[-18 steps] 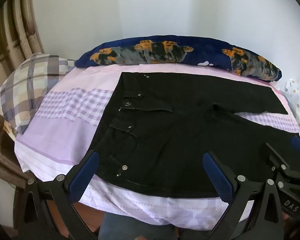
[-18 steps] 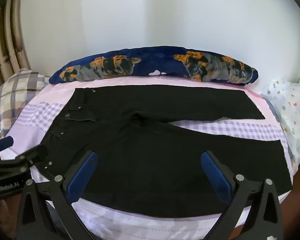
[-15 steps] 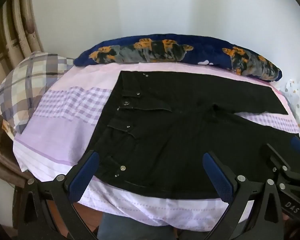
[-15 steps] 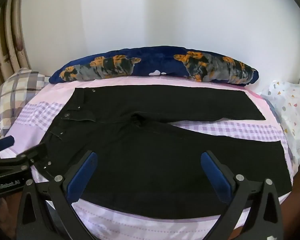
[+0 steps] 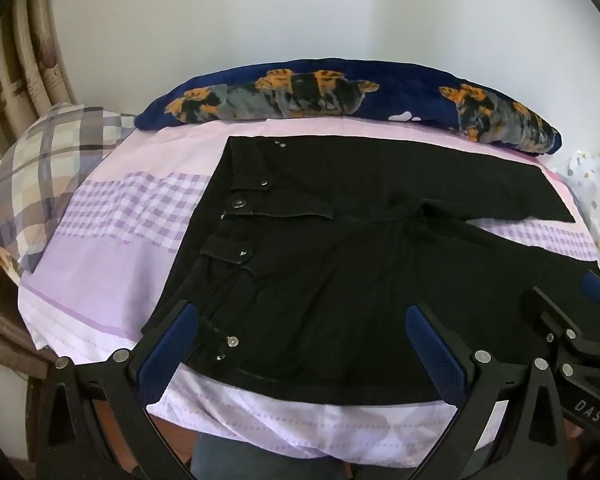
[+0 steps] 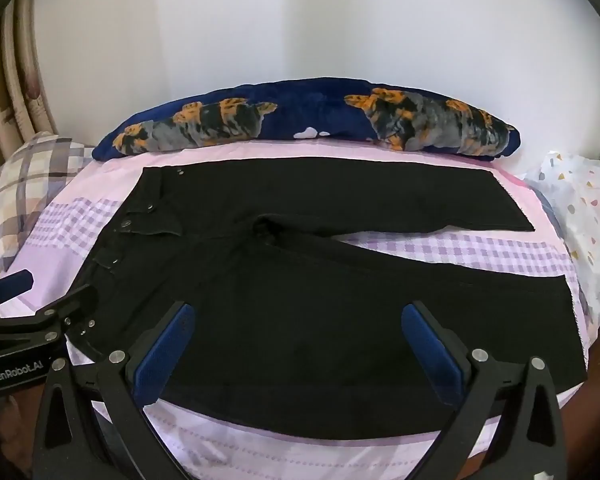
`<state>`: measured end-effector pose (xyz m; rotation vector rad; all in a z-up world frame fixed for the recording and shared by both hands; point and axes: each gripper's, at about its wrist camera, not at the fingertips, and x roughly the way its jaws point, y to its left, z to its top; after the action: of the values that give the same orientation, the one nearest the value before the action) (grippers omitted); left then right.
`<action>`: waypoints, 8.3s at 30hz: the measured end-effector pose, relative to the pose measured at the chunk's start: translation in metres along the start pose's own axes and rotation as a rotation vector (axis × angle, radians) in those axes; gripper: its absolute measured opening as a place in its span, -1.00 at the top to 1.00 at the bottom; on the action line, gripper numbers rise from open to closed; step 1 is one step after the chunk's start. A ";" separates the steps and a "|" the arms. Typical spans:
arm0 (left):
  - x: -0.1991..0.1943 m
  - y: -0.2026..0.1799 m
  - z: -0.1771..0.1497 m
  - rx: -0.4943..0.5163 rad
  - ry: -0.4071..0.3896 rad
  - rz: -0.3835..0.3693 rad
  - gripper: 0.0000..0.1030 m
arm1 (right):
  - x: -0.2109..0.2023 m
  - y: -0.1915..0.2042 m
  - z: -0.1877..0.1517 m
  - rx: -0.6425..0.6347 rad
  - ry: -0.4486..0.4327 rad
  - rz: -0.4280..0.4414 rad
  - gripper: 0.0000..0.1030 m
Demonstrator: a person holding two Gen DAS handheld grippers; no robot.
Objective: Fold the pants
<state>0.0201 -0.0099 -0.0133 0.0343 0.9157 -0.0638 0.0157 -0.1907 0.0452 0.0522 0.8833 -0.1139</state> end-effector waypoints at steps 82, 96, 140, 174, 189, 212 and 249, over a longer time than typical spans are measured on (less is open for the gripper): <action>-0.018 -0.029 -0.008 0.065 -0.067 -0.039 -0.99 | -0.018 -0.046 -0.017 0.075 -0.007 -0.100 -0.97; 0.014 0.008 0.019 -0.030 -0.043 -0.082 -0.98 | 0.000 -0.067 0.005 0.140 -0.009 0.016 -0.97; 0.298 0.167 0.196 -0.350 0.310 -0.766 0.44 | 0.211 -0.032 0.131 0.135 0.159 0.281 -0.80; 0.156 0.151 0.201 -0.268 -0.150 -0.653 0.84 | 0.363 -0.080 0.259 -0.691 0.696 0.633 -0.33; 0.151 0.147 0.203 -0.207 -0.143 -0.538 0.84 | 0.297 -0.109 0.238 -0.645 0.464 0.436 0.84; 0.061 0.145 0.026 0.046 0.071 -0.503 0.73 | 0.105 -0.147 0.034 -0.268 0.338 0.207 0.85; 0.094 0.174 -0.042 -0.737 0.217 -0.581 0.22 | 0.092 -0.174 -0.034 0.487 0.306 0.469 0.05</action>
<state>0.0560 0.1621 -0.1136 -0.9268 1.0960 -0.2611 0.0263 -0.3676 -0.0469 0.7428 1.1096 0.1244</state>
